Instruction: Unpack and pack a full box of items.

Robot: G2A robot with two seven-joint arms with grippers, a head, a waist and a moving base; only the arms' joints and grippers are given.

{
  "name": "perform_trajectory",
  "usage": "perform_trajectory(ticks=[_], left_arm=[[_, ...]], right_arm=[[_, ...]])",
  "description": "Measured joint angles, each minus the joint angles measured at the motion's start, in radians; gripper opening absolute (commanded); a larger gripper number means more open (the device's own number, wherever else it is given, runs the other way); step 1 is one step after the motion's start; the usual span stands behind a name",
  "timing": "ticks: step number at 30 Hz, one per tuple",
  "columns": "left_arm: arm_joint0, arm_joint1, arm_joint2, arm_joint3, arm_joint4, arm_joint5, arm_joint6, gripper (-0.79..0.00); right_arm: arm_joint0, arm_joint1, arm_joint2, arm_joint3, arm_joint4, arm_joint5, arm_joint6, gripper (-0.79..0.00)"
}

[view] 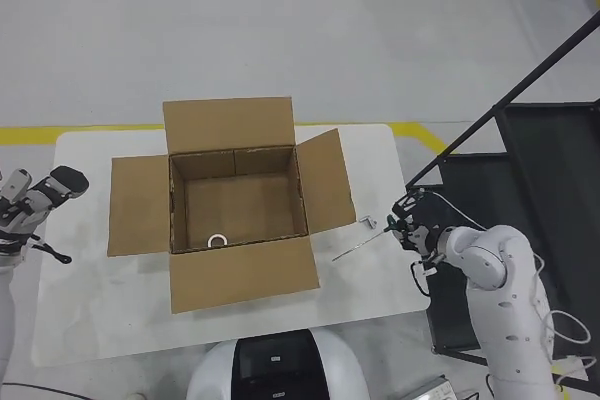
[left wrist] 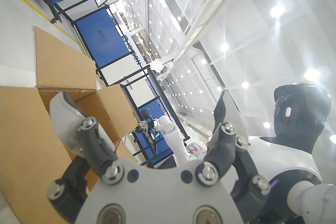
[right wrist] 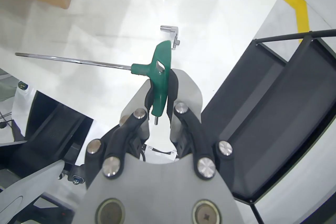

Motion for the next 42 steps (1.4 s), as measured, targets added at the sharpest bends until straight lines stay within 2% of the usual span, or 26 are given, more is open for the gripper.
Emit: perform_trajectory(ticks=[9, 14, 24, 25, 27, 28, 29, 34, 39, 42], left_arm=[[0.000, 0.000, 0.000, 0.000, 0.000, 0.000, 0.000, 0.000], [0.000, 0.000, 0.000, 0.000, 0.000, 0.000, 0.000, 0.000], [0.000, 0.000, 0.000, 0.000, 0.000, 0.000, 0.000, 0.000], [0.000, 0.000, 0.000, 0.000, 0.000, 0.000, 0.000, 0.000], [0.000, 0.000, 0.000, 0.000, 0.000, 0.000, 0.000, 0.000], [0.000, 0.000, 0.000, 0.000, 0.000, 0.000, 0.000, 0.000], [0.000, 0.000, 0.000, 0.000, 0.000, 0.000, 0.000, 0.000], [0.000, 0.000, 0.000, 0.000, 0.000, 0.000, 0.000, 0.000], [0.000, 0.000, 0.000, 0.000, 0.000, 0.000, 0.000, 0.000], [0.000, 0.000, 0.000, 0.000, 0.000, 0.000, 0.000, 0.000]], right_arm=[[0.056, 0.005, -0.110, 0.153, -0.223, 0.085, -0.137, -0.785], [0.062, 0.005, -0.121, 0.157, -0.181, 0.144, -0.078, -0.785], [0.078, 0.013, -0.134, 0.154, -0.137, 0.197, 0.013, -0.785], [0.078, 0.014, -0.136, 0.152, -0.140, 0.204, 0.016, -0.708], [0.078, 0.015, -0.141, 0.148, -0.147, 0.216, 0.023, -0.462], [0.078, 0.016, -0.143, 0.146, -0.151, 0.218, 0.028, -0.052], [0.078, 0.017, -0.145, 0.145, -0.153, 0.222, 0.032, 0.000], [0.078, 0.020, -0.156, 0.155, -0.134, 0.226, 0.029, 0.000], [0.192, 0.017, -0.216, 0.444, -0.177, 0.172, -0.192, 0.000], [0.221, 0.022, -0.203, 0.505, -0.162, 0.159, -0.235, 0.000]])
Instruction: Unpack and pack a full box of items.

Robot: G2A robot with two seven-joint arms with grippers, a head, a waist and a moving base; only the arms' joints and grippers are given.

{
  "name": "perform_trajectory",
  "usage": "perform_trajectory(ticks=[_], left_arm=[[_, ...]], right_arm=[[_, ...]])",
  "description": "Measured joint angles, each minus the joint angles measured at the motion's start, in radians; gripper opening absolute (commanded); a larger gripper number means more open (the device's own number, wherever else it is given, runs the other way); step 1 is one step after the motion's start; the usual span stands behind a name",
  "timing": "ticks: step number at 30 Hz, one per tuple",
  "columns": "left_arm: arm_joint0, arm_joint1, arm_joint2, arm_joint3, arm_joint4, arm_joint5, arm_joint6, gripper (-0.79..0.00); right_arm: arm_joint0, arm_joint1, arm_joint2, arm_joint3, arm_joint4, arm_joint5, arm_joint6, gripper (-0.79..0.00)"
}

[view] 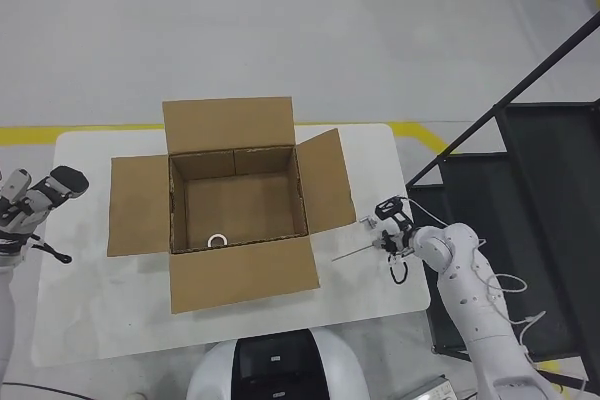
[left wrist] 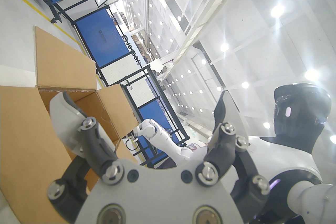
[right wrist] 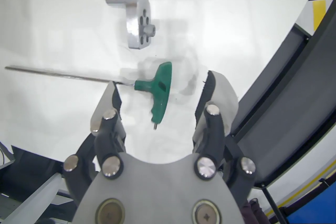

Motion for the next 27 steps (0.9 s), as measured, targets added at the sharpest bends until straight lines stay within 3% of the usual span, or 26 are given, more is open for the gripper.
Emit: perform_trajectory(ticks=[4, 10, 27], left_arm=[[0.000, 0.000, 0.000, 0.000, 0.000, 0.000, 0.000, 0.000], [0.000, 0.000, 0.000, 0.000, 0.000, 0.000, 0.000, 0.000], [0.000, 0.000, 0.000, 0.000, 0.000, 0.000, 0.000, 0.000]], right_arm=[[-0.010, 0.011, 0.061, -0.058, 0.048, -0.010, -0.024, 0.000], [-0.082, 0.022, 0.145, -0.220, 0.263, -0.040, 0.014, 0.000], [-0.081, 0.023, 0.142, -0.226, 0.211, -0.039, 0.014, 0.000]])
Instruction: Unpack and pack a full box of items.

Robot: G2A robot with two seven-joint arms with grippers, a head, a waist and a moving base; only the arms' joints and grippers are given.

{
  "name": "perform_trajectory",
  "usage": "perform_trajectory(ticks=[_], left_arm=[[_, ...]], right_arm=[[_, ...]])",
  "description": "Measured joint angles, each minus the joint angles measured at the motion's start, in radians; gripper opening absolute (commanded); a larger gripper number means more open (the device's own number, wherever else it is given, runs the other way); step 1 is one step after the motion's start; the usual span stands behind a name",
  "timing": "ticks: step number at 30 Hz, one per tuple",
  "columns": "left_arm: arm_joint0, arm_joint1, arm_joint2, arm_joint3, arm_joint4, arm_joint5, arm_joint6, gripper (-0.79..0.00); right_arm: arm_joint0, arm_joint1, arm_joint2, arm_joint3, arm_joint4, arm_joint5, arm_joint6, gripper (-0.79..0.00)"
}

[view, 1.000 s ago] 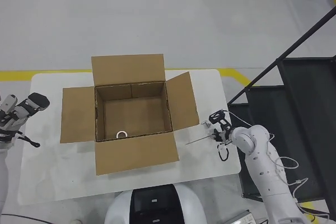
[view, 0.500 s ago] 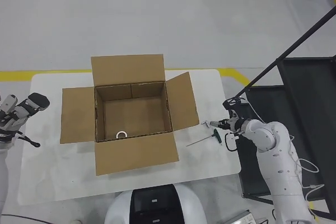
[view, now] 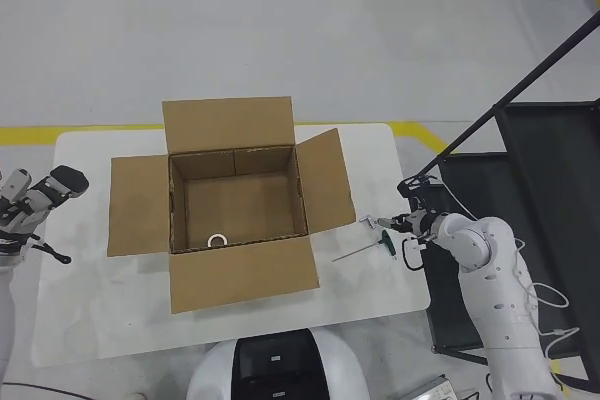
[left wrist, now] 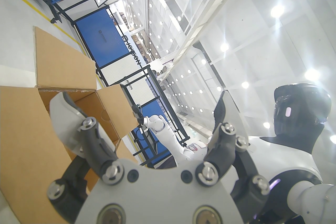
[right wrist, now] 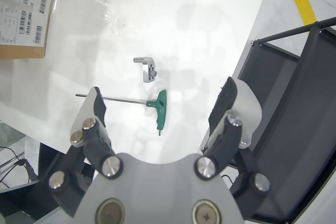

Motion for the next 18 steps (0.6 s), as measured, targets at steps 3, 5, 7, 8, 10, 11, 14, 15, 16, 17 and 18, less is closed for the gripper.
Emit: perform_trajectory(ticks=[3, 5, 7, 8, 10, 11, 14, 15, 16, 17, 18], left_arm=[[0.000, 0.000, 0.000, 0.000, 0.000, 0.000, 0.000, 0.000], [0.000, 0.000, 0.000, 0.000, 0.000, 0.000, 0.000, 0.000], [0.000, 0.000, 0.000, 0.000, 0.000, 0.000, 0.000, 0.000], [0.000, 0.000, 0.000, 0.000, 0.000, 0.000, 0.000, 0.000], [0.000, 0.000, 0.000, 0.000, 0.000, 0.000, 0.000, 0.000], [0.000, 0.000, 0.000, 0.000, 0.000, 0.000, 0.000, 0.000], [0.000, 0.000, 0.000, 0.000, 0.000, 0.000, 0.000, 0.000], [0.000, 0.000, 0.000, 0.000, 0.000, 0.000, 0.000, 0.000], [0.000, 0.000, 0.000, 0.000, 0.000, 0.000, 0.000, 0.000], [0.000, 0.000, 0.000, 0.000, 0.000, 0.000, 0.000, 0.000], [0.000, 0.000, 0.000, 0.000, 0.000, 0.000, 0.000, 0.000]], right_arm=[[0.000, 0.000, 0.000, 0.000, 0.000, 0.000, 0.000, 0.000], [0.000, 0.000, 0.000, 0.000, 0.000, 0.000, 0.000, 0.000], [0.000, 0.000, 0.000, 0.000, 0.000, 0.000, 0.000, 0.000], [-0.001, 0.000, -0.001, -0.001, 0.001, 0.000, -0.001, 0.000], [-0.004, -0.002, -0.004, 0.001, 0.031, -0.016, -0.006, 0.000], [-0.001, -0.001, -0.003, 0.003, 0.086, -0.038, 0.003, 0.000], [0.014, 0.005, 0.011, 0.007, 0.263, -0.101, 0.054, 0.000], [0.017, 0.007, 0.017, 0.007, 0.311, -0.119, 0.072, 0.000], [0.020, 0.010, 0.023, 0.009, 0.358, -0.134, 0.088, 0.000], [0.023, 0.013, 0.032, 0.011, 0.417, -0.149, 0.107, 0.000], [0.025, 0.015, 0.037, 0.014, 0.463, -0.156, 0.120, 0.000]])
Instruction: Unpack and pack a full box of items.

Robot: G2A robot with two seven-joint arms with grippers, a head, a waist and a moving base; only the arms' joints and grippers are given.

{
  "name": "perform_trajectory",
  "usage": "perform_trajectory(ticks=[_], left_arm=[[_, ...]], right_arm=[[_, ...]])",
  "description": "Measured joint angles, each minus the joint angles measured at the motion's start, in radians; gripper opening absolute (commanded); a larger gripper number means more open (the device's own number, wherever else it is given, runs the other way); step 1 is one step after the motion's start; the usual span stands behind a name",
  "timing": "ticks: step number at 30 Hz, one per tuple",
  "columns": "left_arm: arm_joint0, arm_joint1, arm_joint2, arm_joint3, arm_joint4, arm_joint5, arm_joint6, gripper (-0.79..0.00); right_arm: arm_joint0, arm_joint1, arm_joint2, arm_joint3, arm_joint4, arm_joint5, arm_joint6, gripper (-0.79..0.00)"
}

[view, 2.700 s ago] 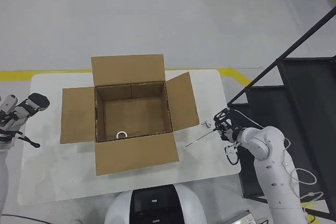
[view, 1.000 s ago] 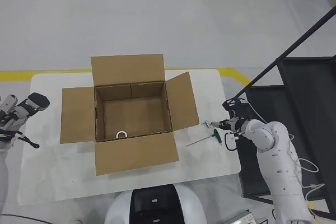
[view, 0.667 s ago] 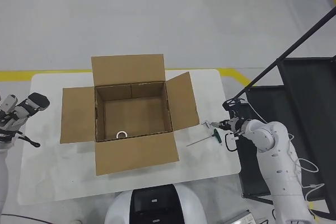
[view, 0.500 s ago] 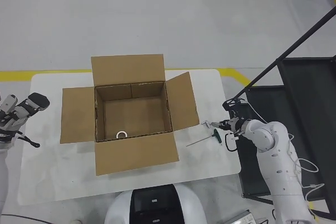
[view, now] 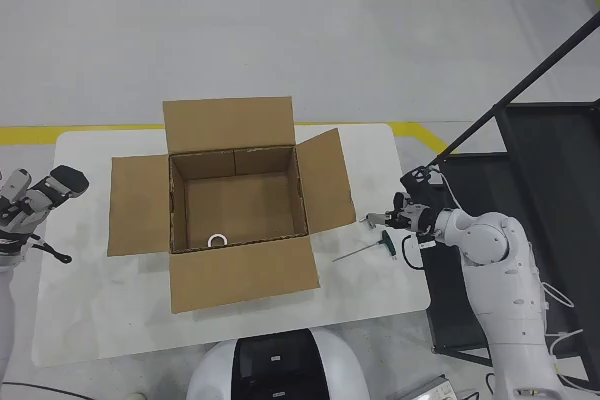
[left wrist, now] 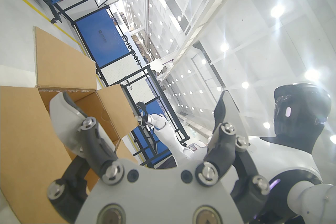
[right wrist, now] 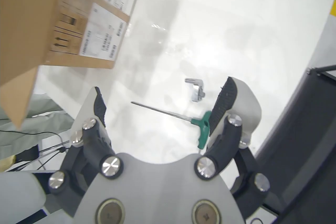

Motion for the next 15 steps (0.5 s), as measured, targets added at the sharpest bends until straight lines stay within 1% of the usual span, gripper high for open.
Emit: perform_trajectory(ticks=[3, 10, 12, 15], left_arm=[[0.000, 0.000, 0.000, 0.000, 0.000, 0.000, 0.000, 0.000], [0.000, 0.000, 0.000, 0.000, 0.000, 0.000, 0.000, 0.000], [0.000, 0.000, 0.000, 0.000, 0.000, 0.000, 0.000, 0.000], [0.000, 0.000, 0.000, 0.000, 0.000, 0.000, 0.000, 0.000]], right_arm=[[0.009, 0.007, 0.010, 0.008, 0.160, -0.016, 0.055, 0.000], [0.024, 0.023, 0.014, 0.009, 0.531, -0.004, 0.177, 0.000], [0.019, 0.029, 0.006, -0.017, 0.637, 0.005, 0.214, 0.000], [-0.003, 0.045, -0.008, -0.098, 0.726, 0.031, 0.239, 0.000]])
